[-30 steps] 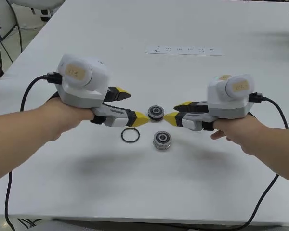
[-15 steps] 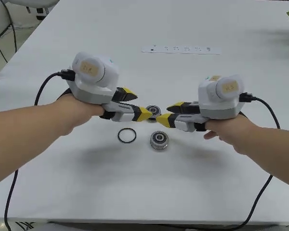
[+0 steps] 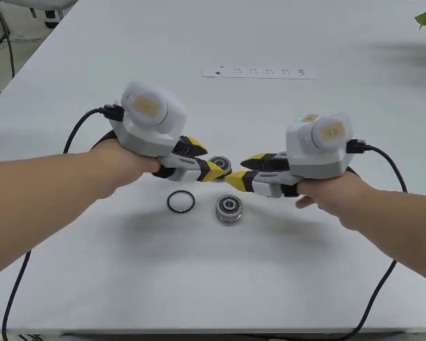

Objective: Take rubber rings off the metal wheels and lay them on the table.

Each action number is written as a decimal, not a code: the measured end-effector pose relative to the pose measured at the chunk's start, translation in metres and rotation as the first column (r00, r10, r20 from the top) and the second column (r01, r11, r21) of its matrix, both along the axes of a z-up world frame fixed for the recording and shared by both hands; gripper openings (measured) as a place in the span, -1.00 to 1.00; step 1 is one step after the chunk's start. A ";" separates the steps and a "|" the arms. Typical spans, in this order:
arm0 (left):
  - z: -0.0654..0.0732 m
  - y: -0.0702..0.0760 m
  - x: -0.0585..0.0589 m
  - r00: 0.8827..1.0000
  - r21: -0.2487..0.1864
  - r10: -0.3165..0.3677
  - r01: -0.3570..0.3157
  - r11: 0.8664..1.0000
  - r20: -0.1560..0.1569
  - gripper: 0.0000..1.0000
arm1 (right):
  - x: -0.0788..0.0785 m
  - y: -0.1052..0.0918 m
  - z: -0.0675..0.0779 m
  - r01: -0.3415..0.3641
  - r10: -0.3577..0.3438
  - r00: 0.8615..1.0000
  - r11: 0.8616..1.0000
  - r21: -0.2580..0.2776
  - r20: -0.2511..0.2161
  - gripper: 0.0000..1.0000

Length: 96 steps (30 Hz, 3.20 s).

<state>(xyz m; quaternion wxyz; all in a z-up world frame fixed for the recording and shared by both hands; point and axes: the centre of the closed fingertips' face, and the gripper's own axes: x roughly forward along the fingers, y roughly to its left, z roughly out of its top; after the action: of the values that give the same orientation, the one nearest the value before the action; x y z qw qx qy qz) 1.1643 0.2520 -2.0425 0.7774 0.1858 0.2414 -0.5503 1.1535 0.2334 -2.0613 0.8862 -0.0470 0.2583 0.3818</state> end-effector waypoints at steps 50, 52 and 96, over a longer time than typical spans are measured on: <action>-0.014 -0.008 0.008 0.999 0.028 0.054 -0.054 0.998 0.001 -0.86 | 0.015 0.015 -0.013 0.056 -0.055 0.998 0.996 -0.063 0.014 -0.51; -0.014 -0.008 0.008 0.998 0.027 0.057 -0.057 0.998 0.000 -0.86 | 0.015 0.015 -0.015 0.065 -0.065 0.998 0.996 -0.058 0.001 -0.50; -0.016 -0.008 0.011 0.997 0.020 0.082 -0.082 0.996 -0.011 -0.86 | 0.013 0.007 -0.015 0.124 -0.124 0.991 0.992 -0.007 -0.049 -0.77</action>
<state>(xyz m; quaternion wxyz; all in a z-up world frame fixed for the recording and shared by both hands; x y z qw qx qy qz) 1.1753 0.2436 -2.0580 0.7960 0.1800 0.2589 -0.5168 1.1662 0.2404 -2.0763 0.9015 -0.0232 0.2832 0.3264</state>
